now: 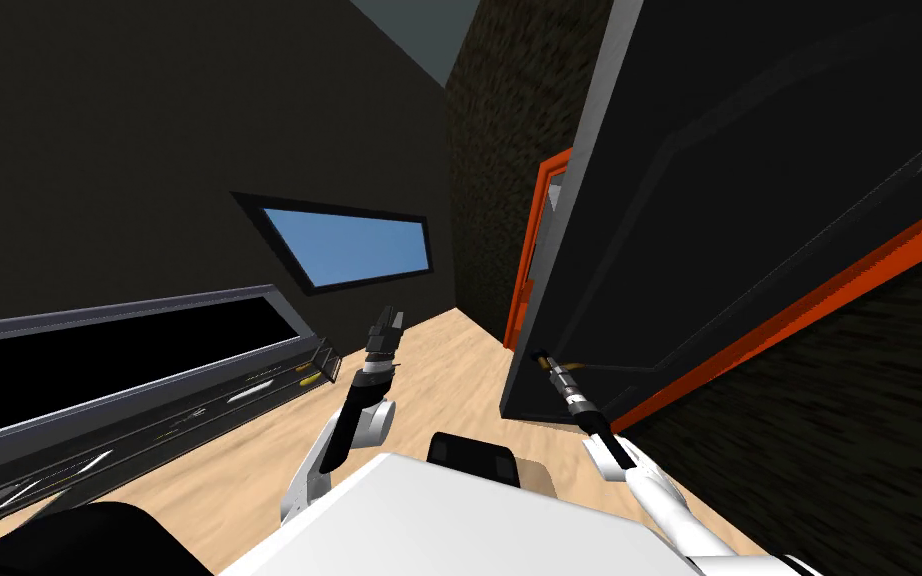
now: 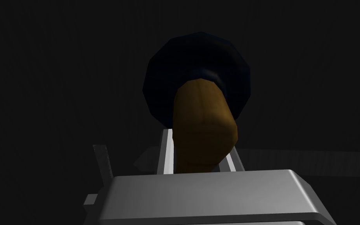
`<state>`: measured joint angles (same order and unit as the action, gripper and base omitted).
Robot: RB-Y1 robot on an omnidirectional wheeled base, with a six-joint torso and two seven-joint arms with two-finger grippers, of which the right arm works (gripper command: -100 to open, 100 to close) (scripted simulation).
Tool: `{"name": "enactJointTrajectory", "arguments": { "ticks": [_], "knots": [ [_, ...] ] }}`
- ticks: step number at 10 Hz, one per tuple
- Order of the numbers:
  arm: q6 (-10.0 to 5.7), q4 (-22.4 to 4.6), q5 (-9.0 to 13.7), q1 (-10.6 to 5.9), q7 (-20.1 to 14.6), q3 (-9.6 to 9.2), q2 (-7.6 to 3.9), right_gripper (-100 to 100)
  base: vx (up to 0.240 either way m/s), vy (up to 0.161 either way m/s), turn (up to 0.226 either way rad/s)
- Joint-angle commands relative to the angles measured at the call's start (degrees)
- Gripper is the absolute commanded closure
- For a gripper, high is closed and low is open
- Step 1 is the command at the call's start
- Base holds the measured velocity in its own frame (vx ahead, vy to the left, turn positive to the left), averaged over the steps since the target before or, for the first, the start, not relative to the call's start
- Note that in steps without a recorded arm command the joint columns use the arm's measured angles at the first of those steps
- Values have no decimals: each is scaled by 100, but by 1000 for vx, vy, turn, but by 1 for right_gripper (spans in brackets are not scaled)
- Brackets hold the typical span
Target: Pull the door open
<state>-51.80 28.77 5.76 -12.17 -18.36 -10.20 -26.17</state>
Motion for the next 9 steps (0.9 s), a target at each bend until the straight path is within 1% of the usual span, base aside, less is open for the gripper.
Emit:
{"name": "enactJointTrajectory", "arguments": {
  "ticks": [1, 2, 3, 4, 5, 7, 9],
  "knots": [
    [156, 137, 40, -3, 72, -48, 55, 100, -172, -103, 71],
    [223, 141, 69, -56, 108, -68, 82, 100, -130, -123, 63],
    [223, 141, 69, -56, 108, -68, 82, 100, -83, -101, 47],
    [249, 171, 62, -15, 104, -74, 96, 100, -33, -33, 24],
    [207, 162, 29, 12, 60, -74, 78, 100, -127, -11, 161],
    [171, 179, -5, 48, 14, -64, 43, 100, -169, -40, 152],
    [113, 207, -59, 108, -62, -47, -15, 100, -228, -110, 199]
  ]
}}
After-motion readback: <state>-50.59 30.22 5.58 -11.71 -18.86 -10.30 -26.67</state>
